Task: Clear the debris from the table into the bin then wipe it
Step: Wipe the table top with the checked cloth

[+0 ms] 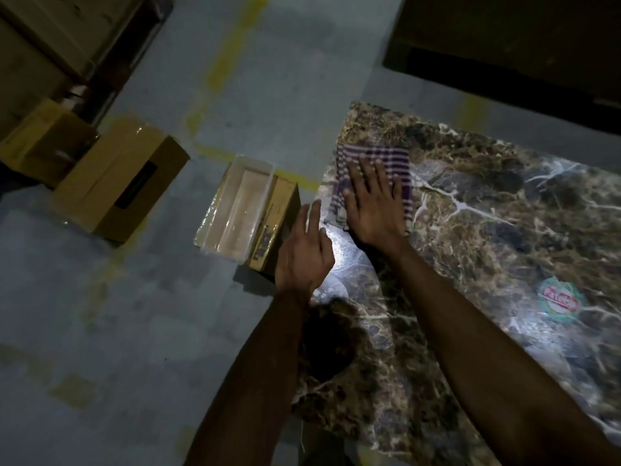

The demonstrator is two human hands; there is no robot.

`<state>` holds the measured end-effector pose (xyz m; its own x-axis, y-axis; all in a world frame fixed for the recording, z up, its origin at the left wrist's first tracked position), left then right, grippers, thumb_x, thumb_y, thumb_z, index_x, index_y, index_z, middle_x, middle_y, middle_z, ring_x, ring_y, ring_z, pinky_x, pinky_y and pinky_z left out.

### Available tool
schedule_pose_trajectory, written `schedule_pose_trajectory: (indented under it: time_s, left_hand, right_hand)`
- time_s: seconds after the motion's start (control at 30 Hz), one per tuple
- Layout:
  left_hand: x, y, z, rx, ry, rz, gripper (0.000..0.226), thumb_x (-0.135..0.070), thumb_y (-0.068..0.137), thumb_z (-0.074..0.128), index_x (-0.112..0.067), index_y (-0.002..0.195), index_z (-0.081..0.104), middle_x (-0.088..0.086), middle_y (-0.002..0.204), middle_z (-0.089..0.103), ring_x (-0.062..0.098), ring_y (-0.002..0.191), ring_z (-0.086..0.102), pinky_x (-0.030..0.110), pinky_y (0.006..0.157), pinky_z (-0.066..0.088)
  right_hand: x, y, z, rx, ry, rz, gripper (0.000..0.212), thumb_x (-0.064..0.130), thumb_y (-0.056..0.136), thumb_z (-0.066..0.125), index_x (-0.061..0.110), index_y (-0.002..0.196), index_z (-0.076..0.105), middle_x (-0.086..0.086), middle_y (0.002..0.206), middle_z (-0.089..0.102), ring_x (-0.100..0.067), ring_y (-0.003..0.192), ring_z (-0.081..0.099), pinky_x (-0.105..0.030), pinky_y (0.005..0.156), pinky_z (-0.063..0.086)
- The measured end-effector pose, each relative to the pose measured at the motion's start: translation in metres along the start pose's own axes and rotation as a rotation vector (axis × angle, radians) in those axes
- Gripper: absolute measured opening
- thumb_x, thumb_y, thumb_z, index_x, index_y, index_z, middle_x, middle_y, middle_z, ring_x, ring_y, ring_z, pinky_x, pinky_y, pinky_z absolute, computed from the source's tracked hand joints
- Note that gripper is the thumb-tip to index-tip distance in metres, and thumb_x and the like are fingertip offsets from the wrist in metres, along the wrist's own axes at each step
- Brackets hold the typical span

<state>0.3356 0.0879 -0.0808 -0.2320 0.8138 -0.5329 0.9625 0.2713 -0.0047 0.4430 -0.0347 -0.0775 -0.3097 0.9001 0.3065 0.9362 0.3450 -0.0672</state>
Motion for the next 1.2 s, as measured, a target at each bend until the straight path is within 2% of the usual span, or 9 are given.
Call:
schedule_pose_trajectory:
  time_s: [0.2,0.47,0.6,0.7,0.87,0.93,1.03,1.13,1.2]
  left_hand:
    - [-0.002,0.0,0.0,0.012,0.004,0.003,0.058,-0.034,0.103,0.032,-0.02,0.159,0.029,0.016,0.143,0.052,0.033,0.12,0.058,0.048,0.093,0.054]
    - [-0.003,-0.003,0.002,0.042,0.044,-0.006,0.061,-0.034,0.101,0.027,-0.021,0.161,0.027,0.016,0.128,0.054,0.034,0.1,0.06,0.051,0.077,0.054]
    - [0.0,-0.002,0.002,0.042,0.021,-0.027,0.057,-0.03,0.103,0.035,-0.02,0.158,0.028,0.016,0.132,0.053,0.035,0.103,0.062,0.05,0.078,0.056]
    - [-0.002,-0.001,0.0,0.044,0.042,-0.028,0.057,-0.032,0.103,0.034,-0.021,0.159,0.028,0.016,0.129,0.054,0.036,0.104,0.061,0.049,0.079,0.055]
    - [-0.002,0.0,-0.001,0.032,0.056,-0.024,0.058,-0.031,0.103,0.035,-0.022,0.16,0.03,0.013,0.123,0.054,0.033,0.097,0.059,0.047,0.072,0.052]
    - [-0.002,-0.001,-0.001,0.033,0.049,-0.025,0.058,-0.03,0.103,0.036,-0.023,0.16,0.03,0.013,0.122,0.055,0.034,0.098,0.059,0.048,0.072,0.051]
    - [-0.003,0.0,-0.001,0.042,0.021,-0.021,0.058,-0.03,0.102,0.036,-0.023,0.16,0.03,0.014,0.126,0.055,0.034,0.103,0.06,0.048,0.075,0.053]
    - [-0.001,0.001,-0.001,0.024,0.021,-0.012,0.056,-0.029,0.103,0.038,-0.018,0.158,0.034,0.013,0.148,0.048,0.031,0.126,0.055,0.047,0.091,0.055]
    - [-0.003,0.002,-0.002,0.001,0.03,0.023,0.055,-0.026,0.103,0.041,-0.015,0.158,0.036,0.012,0.158,0.04,0.028,0.138,0.048,0.042,0.102,0.052]
  right_hand:
    - [0.022,-0.03,0.01,0.066,-0.056,-0.261,0.058,0.046,0.11,0.017,0.03,0.166,0.014,0.004,0.174,0.01,-0.02,0.16,0.004,-0.049,0.127,0.005]
    - [0.006,0.012,0.0,0.018,-0.003,-0.014,0.058,0.046,0.11,0.015,0.028,0.166,0.013,0.002,0.174,0.006,-0.023,0.161,0.002,-0.053,0.127,-0.002]
    - [0.039,-0.008,0.011,0.051,-0.049,-0.203,0.058,0.044,0.11,0.016,0.026,0.166,0.017,0.0,0.174,0.011,-0.025,0.16,0.007,-0.052,0.128,0.006]
    - [0.023,-0.035,0.008,0.069,-0.082,-0.278,0.058,0.045,0.109,0.017,0.029,0.165,0.02,0.002,0.173,0.015,-0.022,0.16,0.012,-0.05,0.127,0.009]
    - [-0.026,0.003,-0.011,-0.015,-0.013,0.037,0.059,0.045,0.11,0.019,0.027,0.165,0.018,-0.002,0.173,0.013,-0.027,0.16,0.01,-0.055,0.126,0.005]
    - [-0.012,0.024,-0.01,-0.024,-0.015,0.065,0.06,0.045,0.108,0.019,0.026,0.165,0.018,-0.003,0.173,0.013,-0.028,0.16,0.009,-0.056,0.126,0.003]
    - [0.019,0.028,0.0,0.014,-0.031,-0.054,0.06,0.045,0.108,0.019,0.026,0.165,0.019,-0.003,0.173,0.015,-0.028,0.16,0.01,-0.055,0.126,0.007]
    - [0.027,-0.002,0.009,0.061,-0.081,-0.238,0.057,0.046,0.11,0.02,0.03,0.165,0.018,0.003,0.173,0.013,-0.022,0.16,0.008,-0.05,0.127,0.008]
    - [0.01,-0.013,0.006,0.076,-0.088,-0.25,0.056,0.046,0.111,0.022,0.033,0.165,0.016,0.006,0.173,0.012,-0.02,0.16,0.009,-0.049,0.127,0.009]
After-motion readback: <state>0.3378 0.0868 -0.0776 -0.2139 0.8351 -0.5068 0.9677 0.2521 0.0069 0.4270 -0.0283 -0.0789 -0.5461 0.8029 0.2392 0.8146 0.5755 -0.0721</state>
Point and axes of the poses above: each hand's wrist, its own y-axis towards the middle knuckle, its own z-axis out of the palm, x = y × z, the point moved 10 cm from there along y, towards the middle knuckle
